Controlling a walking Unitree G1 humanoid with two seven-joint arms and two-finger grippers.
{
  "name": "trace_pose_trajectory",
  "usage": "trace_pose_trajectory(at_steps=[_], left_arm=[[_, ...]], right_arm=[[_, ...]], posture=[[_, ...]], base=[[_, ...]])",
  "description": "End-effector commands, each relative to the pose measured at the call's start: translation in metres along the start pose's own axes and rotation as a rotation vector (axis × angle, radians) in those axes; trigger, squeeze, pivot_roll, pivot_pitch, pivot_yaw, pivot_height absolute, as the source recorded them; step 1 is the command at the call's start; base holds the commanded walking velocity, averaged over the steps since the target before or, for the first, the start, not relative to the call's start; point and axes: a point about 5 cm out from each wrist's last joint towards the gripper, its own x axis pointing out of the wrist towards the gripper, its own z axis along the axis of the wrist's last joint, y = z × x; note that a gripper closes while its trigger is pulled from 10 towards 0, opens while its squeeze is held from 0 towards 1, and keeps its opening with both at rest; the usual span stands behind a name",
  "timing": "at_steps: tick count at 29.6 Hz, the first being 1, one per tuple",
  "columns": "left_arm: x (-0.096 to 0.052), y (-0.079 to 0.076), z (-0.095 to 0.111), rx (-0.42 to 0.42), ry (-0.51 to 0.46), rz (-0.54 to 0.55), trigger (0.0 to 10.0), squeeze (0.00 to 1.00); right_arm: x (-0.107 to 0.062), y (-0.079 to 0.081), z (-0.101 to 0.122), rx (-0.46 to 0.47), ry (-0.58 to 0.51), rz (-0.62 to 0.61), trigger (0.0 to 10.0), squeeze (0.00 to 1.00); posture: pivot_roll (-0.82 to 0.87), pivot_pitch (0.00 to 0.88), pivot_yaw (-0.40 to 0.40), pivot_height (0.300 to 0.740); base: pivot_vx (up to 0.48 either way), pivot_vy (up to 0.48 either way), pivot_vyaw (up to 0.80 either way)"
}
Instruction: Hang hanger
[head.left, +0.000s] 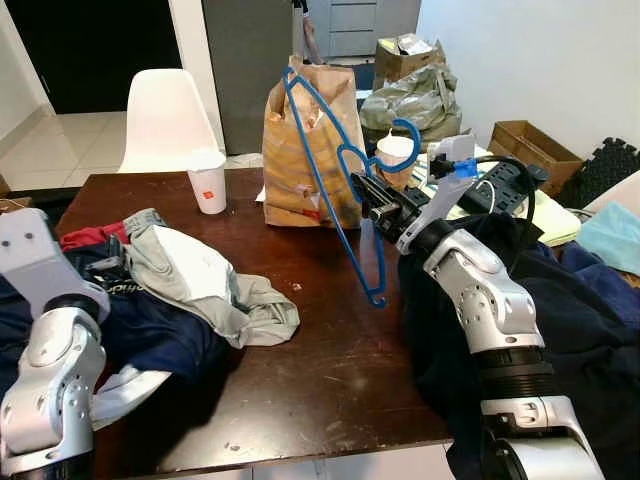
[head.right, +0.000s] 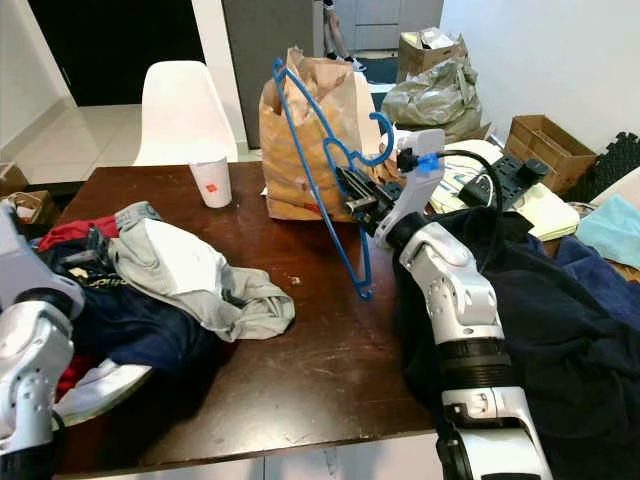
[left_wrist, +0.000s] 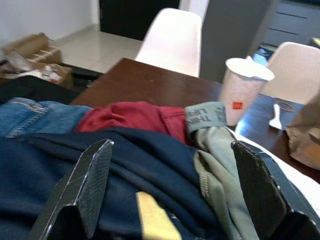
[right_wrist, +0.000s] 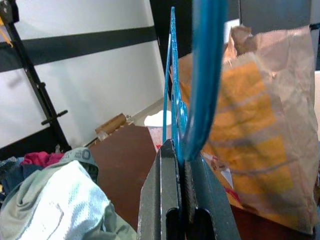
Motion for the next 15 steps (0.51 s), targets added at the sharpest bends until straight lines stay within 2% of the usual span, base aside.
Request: trace_pose_trajectory(at_steps=[1,3,6,9,15], left_arm=[[0.002,-0.009,-0.003,-0.019,0.008,-0.051,10.0,0.00],[0.005,-0.018,-0.001,-0.023,0.006,-0.101,10.0,0.00],[0.007,-0.023,0.000,-0.031,0.003,-0.124,10.0,0.00],[0.011,-0.039,0.006,-0.036,-0.018,-0.205,10.0,0.00],[0.013,-0.039,0.003,-0.004,-0.001,-0.200,10.0,0.00]], right_arm=[[0.001,0.002,0.010,0.001,-0.053,0.013,10.0,0.00],[0.001,0.002,0.011,0.004,-0.062,0.017,10.0,0.00],[0.001,0.002,0.011,0.004,-0.064,0.016,10.0,0.00],[0.001,-0.001,0.008,-0.009,-0.051,-0.026,10.0,0.00],[-0.001,-0.006,0.003,-0.023,-0.023,-0.078,10.0,0.00]], posture=[[-0.03,0.046,-0.004,0.740],[-0.03,0.045,-0.005,0.740],[-0.03,0.045,-0.005,0.740],[-0.04,0.045,-0.001,0.740],[-0.04,0.051,0.005,0.740]], base=[[0.000,0.000,0.00],[0.000,0.000,0.00],[0.000,0.000,0.00],[0.000,0.000,0.00],[0.000,0.000,0.00]])
